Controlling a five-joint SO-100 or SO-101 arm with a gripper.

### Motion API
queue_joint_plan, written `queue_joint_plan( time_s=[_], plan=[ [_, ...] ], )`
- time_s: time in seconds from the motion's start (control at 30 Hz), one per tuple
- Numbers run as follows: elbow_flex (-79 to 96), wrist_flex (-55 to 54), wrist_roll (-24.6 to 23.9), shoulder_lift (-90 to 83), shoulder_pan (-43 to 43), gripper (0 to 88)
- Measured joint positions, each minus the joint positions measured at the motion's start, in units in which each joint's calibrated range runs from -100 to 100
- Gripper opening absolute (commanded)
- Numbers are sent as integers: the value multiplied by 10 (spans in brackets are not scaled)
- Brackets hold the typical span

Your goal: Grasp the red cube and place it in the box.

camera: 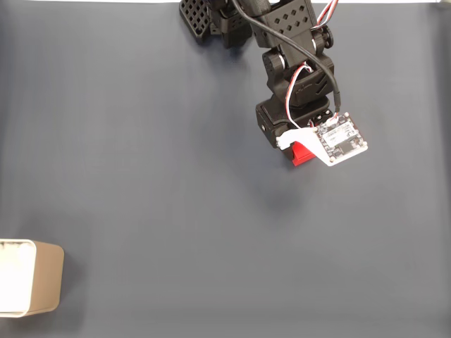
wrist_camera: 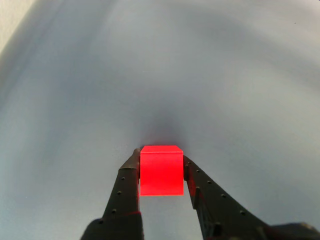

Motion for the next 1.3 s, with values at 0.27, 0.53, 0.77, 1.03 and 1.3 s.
queue_joint_plan(
  time_s=[0.27,0.53,0.77,1.03,1.3],
  plan=[
    [0,24,-9,-23,1,6],
    [-59,93,-24,-38,24,3],
    [-124,131,-27,-38,63,3],
    [-193,149,-27,-38,112,3],
    [-256,152,-27,-31,159,3]
  ],
)
